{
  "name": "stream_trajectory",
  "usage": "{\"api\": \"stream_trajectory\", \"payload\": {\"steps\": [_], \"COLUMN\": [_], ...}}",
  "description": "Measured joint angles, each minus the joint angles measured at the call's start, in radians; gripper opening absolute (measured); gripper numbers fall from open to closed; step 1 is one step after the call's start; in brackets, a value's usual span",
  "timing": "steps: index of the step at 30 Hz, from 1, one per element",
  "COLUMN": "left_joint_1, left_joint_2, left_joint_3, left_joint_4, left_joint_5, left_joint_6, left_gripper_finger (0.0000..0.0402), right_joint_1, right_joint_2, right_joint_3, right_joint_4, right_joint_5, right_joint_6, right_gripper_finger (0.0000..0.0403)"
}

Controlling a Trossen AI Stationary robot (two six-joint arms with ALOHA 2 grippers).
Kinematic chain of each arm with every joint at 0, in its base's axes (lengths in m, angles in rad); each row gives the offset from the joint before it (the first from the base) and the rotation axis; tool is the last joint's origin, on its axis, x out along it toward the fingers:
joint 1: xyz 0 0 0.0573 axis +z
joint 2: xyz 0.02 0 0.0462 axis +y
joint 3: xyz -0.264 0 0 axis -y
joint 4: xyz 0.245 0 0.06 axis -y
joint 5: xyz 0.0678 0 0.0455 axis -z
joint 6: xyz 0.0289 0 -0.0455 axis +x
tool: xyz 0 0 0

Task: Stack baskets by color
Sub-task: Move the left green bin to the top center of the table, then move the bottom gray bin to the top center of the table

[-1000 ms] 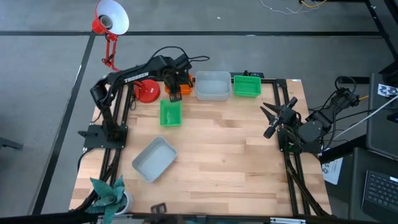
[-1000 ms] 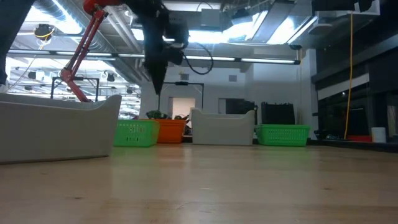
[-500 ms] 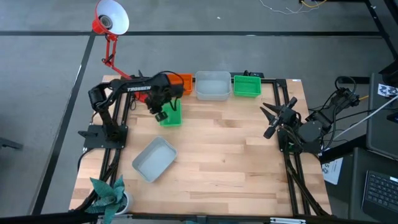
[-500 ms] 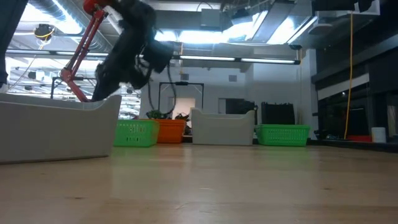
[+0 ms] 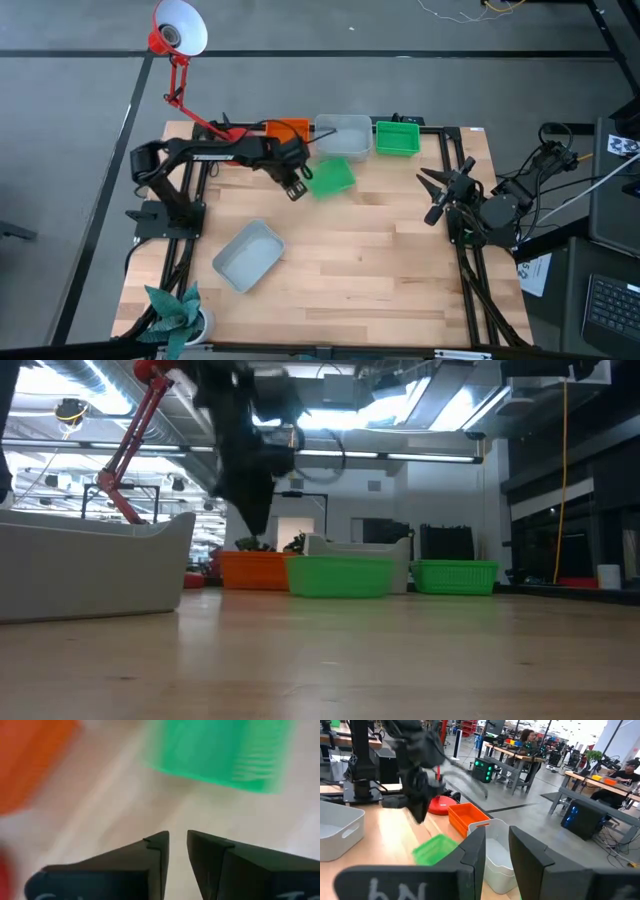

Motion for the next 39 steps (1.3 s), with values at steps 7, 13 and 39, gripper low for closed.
{"api": "stream_trajectory", "payload": {"steps": [7,13,39], "left_joint_1": [-0.128,-0.166,-0.281], "left_joint_2": [-0.093,0.002,0.388], "left_joint_3": [0.026,0.024,0.407], "left_joint_4": [-0.007,-0.041,-0.384], "left_joint_5": [-0.107,-0.168,-0.408], "left_joint_6": [-0.030,0.036,-0.001], "left_gripper_finger": [0.0044,0.0043,0.0017], "right_joint_1": [0.000,0.000,0.000], "right_joint_2": [0.000,0.000,0.002], "right_joint_3": [0.000,0.000,0.000], "right_joint_4": [-0.001,-0.001,-0.002], "right_joint_5": [0.000,0.000,-0.034], "right_joint_6": [0.002,0.005,0.001], "right_gripper_finger": [0.0086,0.0086,0.0086]}}
